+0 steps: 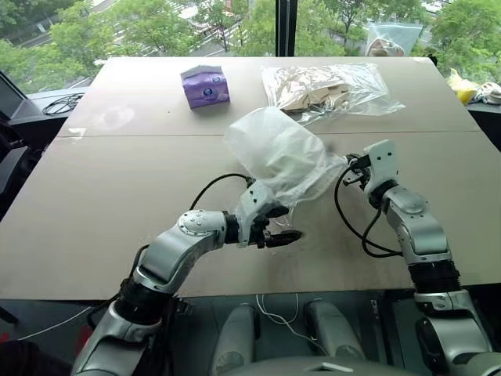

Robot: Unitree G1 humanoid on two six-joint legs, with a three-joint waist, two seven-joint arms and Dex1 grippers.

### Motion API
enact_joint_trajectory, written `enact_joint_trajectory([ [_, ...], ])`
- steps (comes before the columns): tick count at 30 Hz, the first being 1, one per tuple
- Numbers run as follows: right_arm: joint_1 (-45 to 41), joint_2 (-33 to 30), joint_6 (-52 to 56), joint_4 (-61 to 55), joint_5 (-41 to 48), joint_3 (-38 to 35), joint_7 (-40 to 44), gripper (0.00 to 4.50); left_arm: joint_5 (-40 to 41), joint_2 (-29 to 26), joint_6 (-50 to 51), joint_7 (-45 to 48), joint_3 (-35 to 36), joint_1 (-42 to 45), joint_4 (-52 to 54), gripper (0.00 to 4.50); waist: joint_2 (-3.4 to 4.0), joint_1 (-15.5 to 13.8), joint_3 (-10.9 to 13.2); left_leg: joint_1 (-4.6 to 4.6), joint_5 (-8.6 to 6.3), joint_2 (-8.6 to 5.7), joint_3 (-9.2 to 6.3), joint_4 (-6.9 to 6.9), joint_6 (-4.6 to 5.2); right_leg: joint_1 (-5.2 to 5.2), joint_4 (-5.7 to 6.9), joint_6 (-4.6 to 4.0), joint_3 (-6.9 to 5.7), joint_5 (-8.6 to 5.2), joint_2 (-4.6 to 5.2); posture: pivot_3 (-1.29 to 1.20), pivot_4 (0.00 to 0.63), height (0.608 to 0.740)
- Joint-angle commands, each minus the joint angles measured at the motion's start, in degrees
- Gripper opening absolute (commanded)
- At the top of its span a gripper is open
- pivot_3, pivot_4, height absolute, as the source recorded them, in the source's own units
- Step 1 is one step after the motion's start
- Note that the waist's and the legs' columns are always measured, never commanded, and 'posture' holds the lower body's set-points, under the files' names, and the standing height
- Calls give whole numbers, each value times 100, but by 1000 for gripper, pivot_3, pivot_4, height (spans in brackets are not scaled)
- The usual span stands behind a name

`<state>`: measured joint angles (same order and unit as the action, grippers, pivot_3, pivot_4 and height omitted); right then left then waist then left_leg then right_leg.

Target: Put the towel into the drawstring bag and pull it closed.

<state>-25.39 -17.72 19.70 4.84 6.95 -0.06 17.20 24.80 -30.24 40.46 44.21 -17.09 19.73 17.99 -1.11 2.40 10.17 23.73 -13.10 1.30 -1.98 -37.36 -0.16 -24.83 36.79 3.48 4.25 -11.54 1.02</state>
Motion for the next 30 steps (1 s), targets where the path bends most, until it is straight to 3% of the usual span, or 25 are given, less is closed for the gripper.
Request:
enact_joint_trajectory([
  [1, -88, -10, -76, -142, -13, -98, 0, 0, -417, 318, -369, -397, -73, -7, -182, 3435, 1, -1, -1, -1, 0, 0, 0, 0, 0, 0, 0, 3, 0, 2, 0, 0, 150, 740],
  [4, -69, 25, -64, -181, -24, -72, -24, 0, -608, 549, -569, -562, -29, -38, -386, 3435, 1, 3, -1, 0, 0, 0, -1, 0, 0, 0, 1, 8, 0, 5, -1, 0, 150, 740],
  [5, -60, 36, -58, -202, -28, -65, -34, 0, -639, 604, -639, -597, 12, -69, -419, 3209, 1, 5, -1, -1, 0, 0, 0, 0, 0, 0, 1, 8, 0, 5, -1, 0, 150, 740],
  [7, -45, 46, -46, -238, -31, -62, -47, 0, -659, 672, -716, -642, 88, -115, -454, 2623, 1, 5, -1, -2, 0, 0, -1, 0, 0, 0, 2, 6, 0, 6, -1, 0, 150, 740],
  [10, -35, 49, -51, -264, -45, -79, -71, 0, -728, 691, -802, -708, 186, -192, -463, 1127, 1, 4, -1, -1, 0, 0, 0, 0, 0, 0, 2, 4, 0, 8, -1, 0, 150, 740],
  [13, -52, 61, -94, -242, -78, -110, -129, 0, -830, 686, -926, -778, 243, -288, -440, 70, 2, 1, -1, -1, 0, 0, 0, 0, 0, 0, 2, 5, 0, 8, 0, 0, 150, 740],
  [17, -222, 130, -255, -119, -173, -275, -471, 0, -1256, 830, -1685, -1121, 281, -415, -428, 70, 2, -1, -1, -1, 0, 0, 1, -1, 0, 0, 2, 4, 1, 8, 0, 0, 150, 740],
  [20, -578, 205, -408, -55, -154, -558, -843, 0, -2045, 928, -2739, -1773, 308, -322, -634, 70, 2, -3, -1, 0, 0, 0, 1, -1, 0, 0, 2, 3, 1, 10, 1, 0, 150, 740],
  [25, -967, 130, -743, 11, -415, -708, -1243, 0, -3788, 539, -4713, -2942, 299, 111, -1324, 70, 3, -11, -2, -5, 2, 0, -1, -1, -1, 0, 5, 1, 1, 12, -1, 0, 150, 740],
  [30, -1101, 48, -1094, 111, -593, -851, -1570, 0, -4466, 373, -5440, -3811, 678, 331, -1719, 70, 3, -14, -2, 2, 2, -3, 5, 3, -1, -1, 1, 1, 2, 12, 8, 0, 150, 740],
])
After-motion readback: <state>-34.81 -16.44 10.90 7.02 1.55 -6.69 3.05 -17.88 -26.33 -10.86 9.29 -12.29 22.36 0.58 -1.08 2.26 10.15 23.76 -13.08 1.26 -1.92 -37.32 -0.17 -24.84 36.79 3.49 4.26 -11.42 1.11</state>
